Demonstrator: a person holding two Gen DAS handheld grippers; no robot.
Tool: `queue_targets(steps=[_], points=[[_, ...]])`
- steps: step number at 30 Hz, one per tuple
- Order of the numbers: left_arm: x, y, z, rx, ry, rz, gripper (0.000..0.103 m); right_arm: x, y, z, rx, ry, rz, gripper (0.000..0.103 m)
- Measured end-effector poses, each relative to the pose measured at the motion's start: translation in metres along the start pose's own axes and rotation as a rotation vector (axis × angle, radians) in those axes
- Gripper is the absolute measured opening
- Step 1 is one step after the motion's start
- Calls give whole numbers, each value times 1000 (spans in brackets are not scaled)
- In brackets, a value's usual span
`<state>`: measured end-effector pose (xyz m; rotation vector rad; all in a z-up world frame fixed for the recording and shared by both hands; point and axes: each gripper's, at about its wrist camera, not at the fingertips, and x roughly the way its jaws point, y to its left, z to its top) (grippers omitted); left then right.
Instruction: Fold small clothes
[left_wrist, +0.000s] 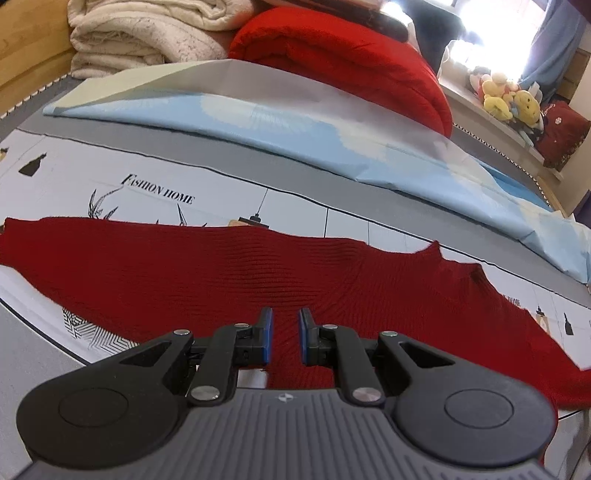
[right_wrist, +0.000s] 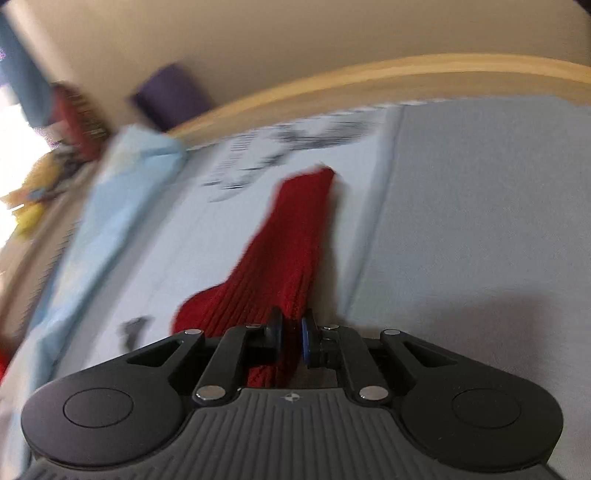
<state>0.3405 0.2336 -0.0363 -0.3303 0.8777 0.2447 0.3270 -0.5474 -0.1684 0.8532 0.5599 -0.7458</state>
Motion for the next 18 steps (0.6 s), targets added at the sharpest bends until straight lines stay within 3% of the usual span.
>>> queue_targets(steps=[2, 4, 7, 12, 15, 18], points=[[-1, 1, 1, 1, 0, -4, 14, 5, -8, -5, 31, 27, -33, 11], [-2, 1, 0, 3, 2, -7, 14, 8, -5, -6, -9, 41, 22, 18], [-3, 1, -1, 17, 16, -22, 17, 6, -1, -4, -37, 56, 103, 19], [3, 6, -5, -1, 45, -34, 20, 2, -4, 0, -21, 35, -74, 14], [13, 16, -6, -60, 80, -49, 20, -15, 6, 1, -14, -44, -225, 18], [29, 29, -10, -123, 133, -65, 20, -31, 23, -7, -38, -60, -190, 20]])
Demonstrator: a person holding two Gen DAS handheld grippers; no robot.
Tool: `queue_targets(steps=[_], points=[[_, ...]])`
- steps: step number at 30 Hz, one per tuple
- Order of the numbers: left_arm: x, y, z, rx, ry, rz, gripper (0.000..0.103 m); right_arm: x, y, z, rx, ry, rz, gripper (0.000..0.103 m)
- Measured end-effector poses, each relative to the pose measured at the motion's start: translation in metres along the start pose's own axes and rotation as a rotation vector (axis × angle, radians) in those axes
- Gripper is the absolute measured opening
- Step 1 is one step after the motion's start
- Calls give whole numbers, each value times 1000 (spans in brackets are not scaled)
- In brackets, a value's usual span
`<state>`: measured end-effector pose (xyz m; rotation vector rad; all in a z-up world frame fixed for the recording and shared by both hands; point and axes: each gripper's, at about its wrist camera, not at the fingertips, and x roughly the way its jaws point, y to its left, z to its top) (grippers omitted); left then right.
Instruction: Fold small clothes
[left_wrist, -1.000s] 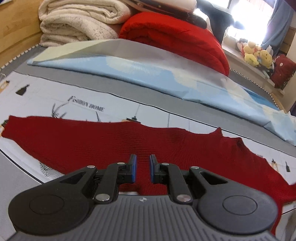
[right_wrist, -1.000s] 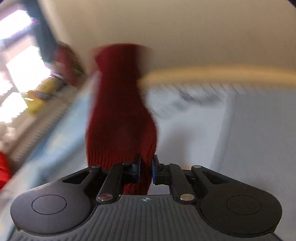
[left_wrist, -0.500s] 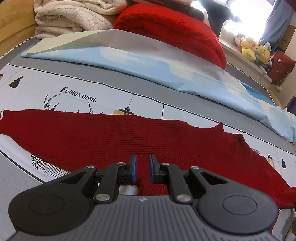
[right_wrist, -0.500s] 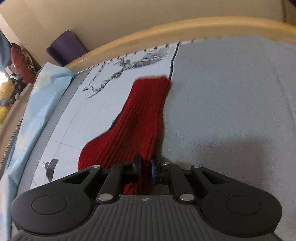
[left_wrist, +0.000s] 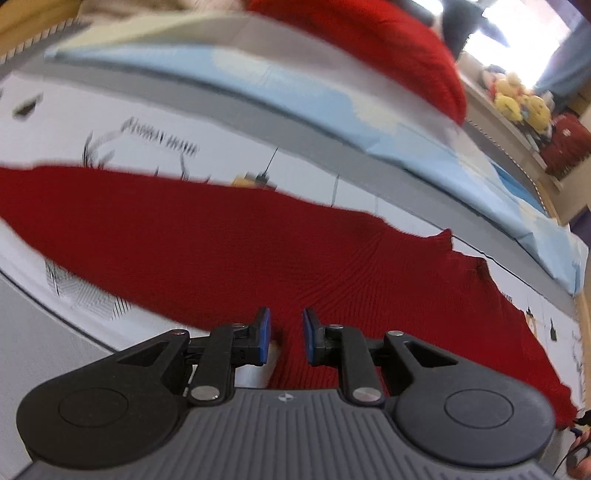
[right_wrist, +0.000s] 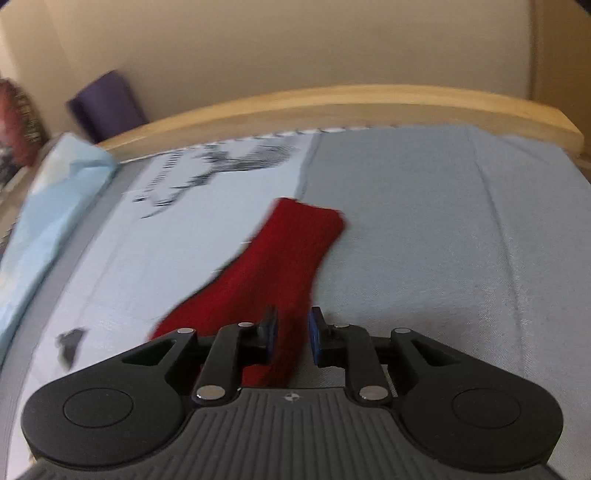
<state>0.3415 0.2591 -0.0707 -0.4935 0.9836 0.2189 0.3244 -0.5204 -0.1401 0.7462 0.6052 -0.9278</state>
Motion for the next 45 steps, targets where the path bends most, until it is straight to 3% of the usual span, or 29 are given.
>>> queue_targets(steps=[3, 5, 10, 12, 14, 16, 19, 23, 25, 29, 31, 33, 34, 35, 40, 45], points=[[18, 18, -2, -80, 58, -15, 24, -23, 24, -18, -41, 75, 138, 22], [30, 30, -3, -136, 96, -34, 27, -37, 39, -37, -71, 165, 222, 33], [60, 44, -6, -219, 164, -106, 34, -39, 82, -104, -180, 558, 443, 47], [70, 45, -7, -232, 175, -136, 37, -42, 95, -125, -259, 618, 485, 48], [77, 47, -8, -243, 168, -168, 37, -47, 108, -134, -345, 575, 502, 51], [81, 47, -9, -243, 151, -178, 37, -43, 113, -138, -342, 578, 519, 51], [83, 45, -9, -257, 129, -179, 37, -40, 107, -136, -270, 583, 451, 42], [83, 39, -5, -256, 114, -158, 36, -63, 106, -133, -262, 558, 360, 43], [84, 38, -4, -252, 104, -152, 35, -62, 103, -136, -266, 595, 338, 43], [83, 34, -5, -193, 79, -120, 18, -49, 101, -149, -251, 660, 316, 46], [81, 33, -5, -167, 65, -112, 16, -50, 108, -149, -259, 642, 343, 46], [76, 31, -5, -140, 46, -95, 14, -50, 119, -149, -284, 607, 423, 32], [74, 32, -5, -134, 37, -84, 14, -49, 122, -150, -298, 585, 421, 17], [72, 34, -4, -135, 28, -70, 14, -46, 125, -152, -303, 576, 430, 14], [70, 44, 0, -170, 29, -50, 15, -37, 137, -162, -325, 540, 554, 12], [73, 40, -3, -99, 139, -104, 19, -43, 128, -160, -400, 512, 579, 12]])
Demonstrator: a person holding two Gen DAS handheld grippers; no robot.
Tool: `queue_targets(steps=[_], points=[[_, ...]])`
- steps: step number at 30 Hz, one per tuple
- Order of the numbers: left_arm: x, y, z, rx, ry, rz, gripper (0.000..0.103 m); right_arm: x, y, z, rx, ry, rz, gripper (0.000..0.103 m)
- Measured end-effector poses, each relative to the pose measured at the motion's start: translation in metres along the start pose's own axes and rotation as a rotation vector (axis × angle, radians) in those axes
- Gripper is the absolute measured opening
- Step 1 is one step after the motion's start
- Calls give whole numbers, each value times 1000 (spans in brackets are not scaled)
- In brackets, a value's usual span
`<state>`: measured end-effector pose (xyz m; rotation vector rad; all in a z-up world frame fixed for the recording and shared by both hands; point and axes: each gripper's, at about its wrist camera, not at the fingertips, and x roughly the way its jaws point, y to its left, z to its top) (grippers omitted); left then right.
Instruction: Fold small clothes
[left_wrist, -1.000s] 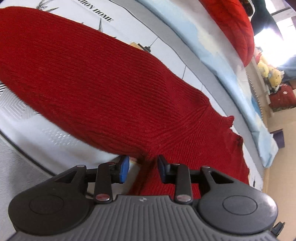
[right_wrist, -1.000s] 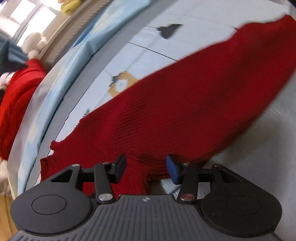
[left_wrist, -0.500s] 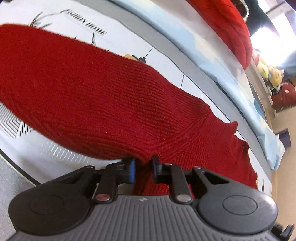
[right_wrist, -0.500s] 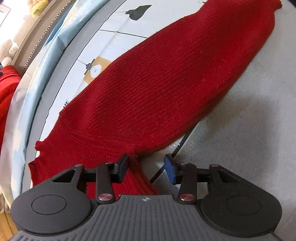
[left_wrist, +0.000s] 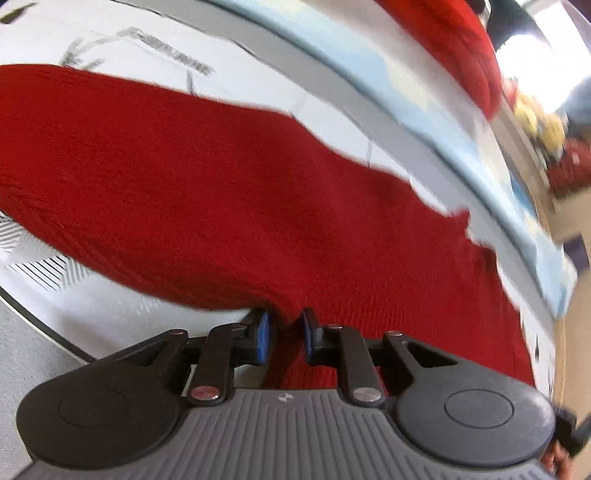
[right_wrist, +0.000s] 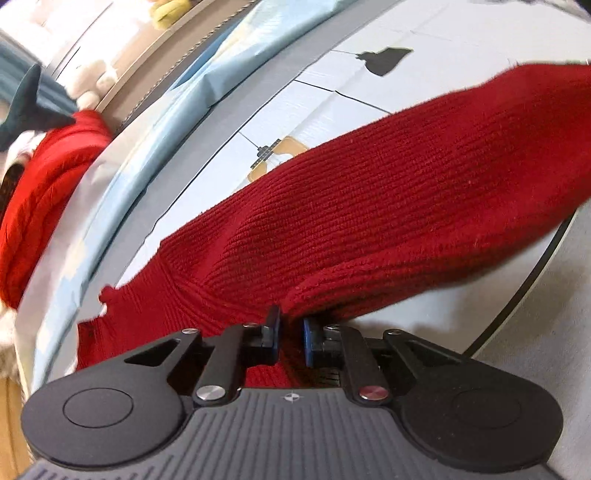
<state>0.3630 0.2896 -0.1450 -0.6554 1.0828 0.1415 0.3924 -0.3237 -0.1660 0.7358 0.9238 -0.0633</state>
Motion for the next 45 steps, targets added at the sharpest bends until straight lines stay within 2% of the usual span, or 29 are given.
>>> queue_targets(steps=[4, 8, 13, 14, 17, 21, 28, 34, 36, 37, 38, 40, 43, 45], points=[[-1, -11, -16, 136, 63, 9, 19, -6, -1, -3, -66, 2, 1, 12], [-12, -22, -34, 300, 89, 73, 19, -16, -7, -13, -171, 87, 29, 21], [-28, -18, -68, 402, 136, 113, 21, -39, -10, -32, -288, 174, 92, 29], [-32, -16, -77, 419, 141, 123, 21, -43, -10, -39, -326, 185, 69, 30], [-41, -11, -100, 436, 151, 138, 21, -58, -15, -55, -380, 194, 30, 30], [-58, 3, -126, 415, 170, 149, 21, -86, -37, -73, -360, 229, -51, 27], [-97, 26, -184, 385, 194, 166, 21, -148, -73, -124, -402, 300, -123, 27], [-127, 47, -232, 356, 223, 197, 22, -184, -93, -156, -392, 318, -176, 27], [-133, 51, -246, 355, 221, 187, 20, -190, -96, -165, -389, 319, -175, 21], [-137, 49, -250, 376, 212, 185, 10, -196, -99, -168, -387, 312, -176, 13], [-142, 45, -253, 410, 194, 190, 7, -201, -101, -168, -377, 298, -163, 11], [-161, 37, -252, 433, 147, 182, 6, -218, -100, -164, -329, 246, -128, 10], [-195, 36, -247, 394, 86, 158, 6, -255, -99, -155, -246, 156, -35, 8], [-211, 45, -249, 359, 67, 151, 5, -273, -100, -155, -229, 127, -24, 7]])
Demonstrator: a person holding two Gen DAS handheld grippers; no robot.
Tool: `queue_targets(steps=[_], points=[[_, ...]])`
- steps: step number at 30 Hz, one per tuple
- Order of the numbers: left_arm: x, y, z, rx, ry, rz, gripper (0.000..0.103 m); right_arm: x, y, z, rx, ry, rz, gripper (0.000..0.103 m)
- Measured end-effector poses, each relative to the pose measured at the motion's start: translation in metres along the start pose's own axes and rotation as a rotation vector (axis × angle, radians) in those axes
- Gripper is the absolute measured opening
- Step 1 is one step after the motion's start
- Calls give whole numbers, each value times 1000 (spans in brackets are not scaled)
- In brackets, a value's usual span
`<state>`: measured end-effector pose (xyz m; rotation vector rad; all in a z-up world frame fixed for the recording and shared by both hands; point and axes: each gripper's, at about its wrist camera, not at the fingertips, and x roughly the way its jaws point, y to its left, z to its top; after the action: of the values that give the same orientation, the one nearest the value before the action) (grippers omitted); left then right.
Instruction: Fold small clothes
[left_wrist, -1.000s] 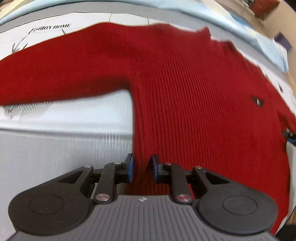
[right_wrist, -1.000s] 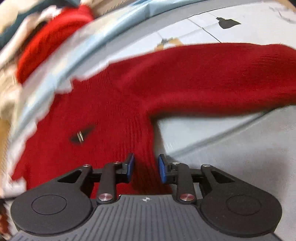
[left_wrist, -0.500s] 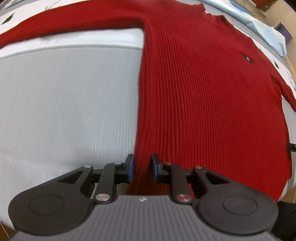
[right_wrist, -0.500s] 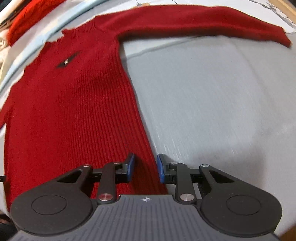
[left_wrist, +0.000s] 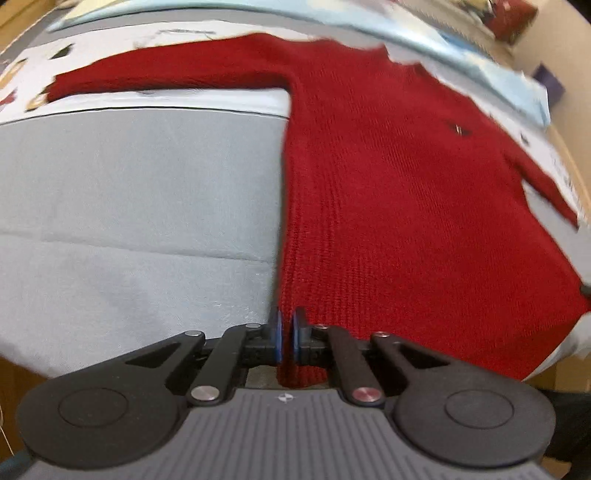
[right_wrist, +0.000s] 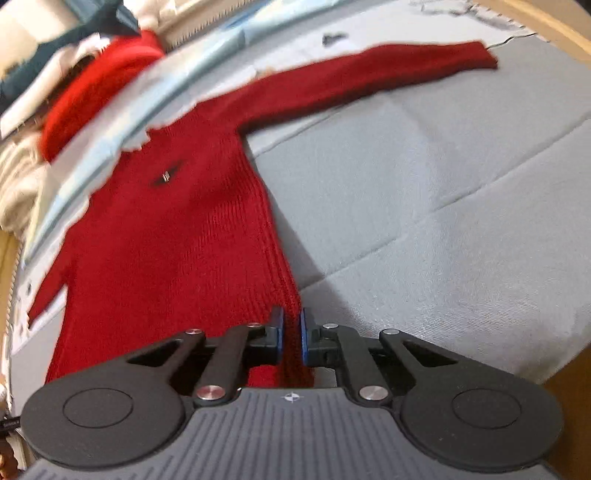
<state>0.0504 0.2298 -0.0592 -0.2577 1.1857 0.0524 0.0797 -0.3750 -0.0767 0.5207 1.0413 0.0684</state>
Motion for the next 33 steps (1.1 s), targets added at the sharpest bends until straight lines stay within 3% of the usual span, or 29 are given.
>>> queue_targets(steps=[2, 6, 7, 9, 12, 14, 16, 17, 19, 21, 23, 25, 27, 29, 33], points=[[2, 4, -6, -5, 15, 22, 6, -2, 1, -4, -11, 1, -32, 7], [32, -11, -14, 31, 82, 106, 8, 27, 1, -15, -57, 88, -160, 8], [34, -16, -15, 55, 79, 130, 8, 34, 3, -16, -70, 89, -201, 9], [24, -26, -20, 120, -10, 170, 8, 32, 11, -19, -120, 34, -256, 12], [20, -42, -22, 171, -43, 84, 13, 22, 33, -21, -204, -49, -135, 14], [33, -49, -26, 190, 5, 50, 18, 31, 42, -25, -239, -9, -73, 22], [56, -55, -31, 205, 92, 59, 23, 53, 44, -31, -261, 91, -101, 28], [65, -53, -35, 206, 131, 75, 24, 66, 41, -36, -268, 162, -155, 28], [60, -58, -29, 207, 108, 85, 25, 68, 42, -38, -258, 155, -169, 28], [48, -62, -26, 203, 54, 63, 29, 56, 46, -30, -232, 114, -112, 29], [45, -67, -23, 196, 31, 45, 42, 53, 46, -27, -220, 98, -100, 36], [56, -73, -23, 205, 65, 52, 49, 66, 45, -34, -254, 171, -168, 38], [70, -82, -22, 221, 130, 90, 49, 67, 51, -38, -299, 177, -188, 37], [66, -95, -16, 229, 96, 112, 49, 51, 57, -33, -276, 121, -163, 37], [30, -128, 2, 251, -99, 71, 51, 20, 71, -7, -241, -42, -90, 38]])
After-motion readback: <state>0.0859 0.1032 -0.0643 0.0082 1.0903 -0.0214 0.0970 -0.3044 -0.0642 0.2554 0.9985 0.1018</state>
